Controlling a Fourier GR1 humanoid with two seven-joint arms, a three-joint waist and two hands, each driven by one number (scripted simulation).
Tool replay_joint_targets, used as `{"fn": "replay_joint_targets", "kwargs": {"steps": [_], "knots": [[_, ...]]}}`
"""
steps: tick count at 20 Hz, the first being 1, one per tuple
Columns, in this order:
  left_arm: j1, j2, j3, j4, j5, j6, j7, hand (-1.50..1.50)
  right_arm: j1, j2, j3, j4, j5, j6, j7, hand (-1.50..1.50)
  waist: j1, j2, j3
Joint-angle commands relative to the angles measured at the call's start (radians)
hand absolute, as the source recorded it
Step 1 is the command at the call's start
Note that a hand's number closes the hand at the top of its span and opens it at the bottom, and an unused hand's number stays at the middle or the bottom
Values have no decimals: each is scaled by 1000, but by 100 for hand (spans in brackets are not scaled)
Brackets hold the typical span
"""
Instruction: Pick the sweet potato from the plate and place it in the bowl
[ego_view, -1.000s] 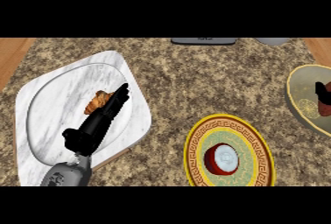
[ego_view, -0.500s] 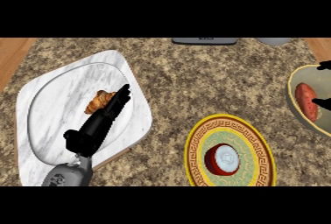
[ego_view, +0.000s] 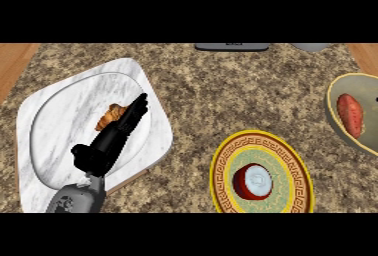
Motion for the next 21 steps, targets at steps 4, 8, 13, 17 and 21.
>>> {"fn": "replay_joint_targets", "kwargs": {"steps": [4,8,13,17,21], "knots": [[15,11,18,-2,9,-14,-5,0,-16,-144,-162,167,-135,92,-27,-150,-1,1,0],[-3,-13,3,-13,-12,7,-3,0,49,-241,-236,258,-184,131,-82,-150,-4,4,2],[8,2,6,-19,-1,-18,-15,0,133,-329,-308,340,-231,184,-192,-150,4,11,6],[19,12,21,-56,19,-23,23,0,222,-353,-329,381,-249,261,-269,-150,7,8,8],[23,-1,9,-43,16,-22,15,0,262,-394,-347,397,-265,344,-306,-150,4,10,11]]}}
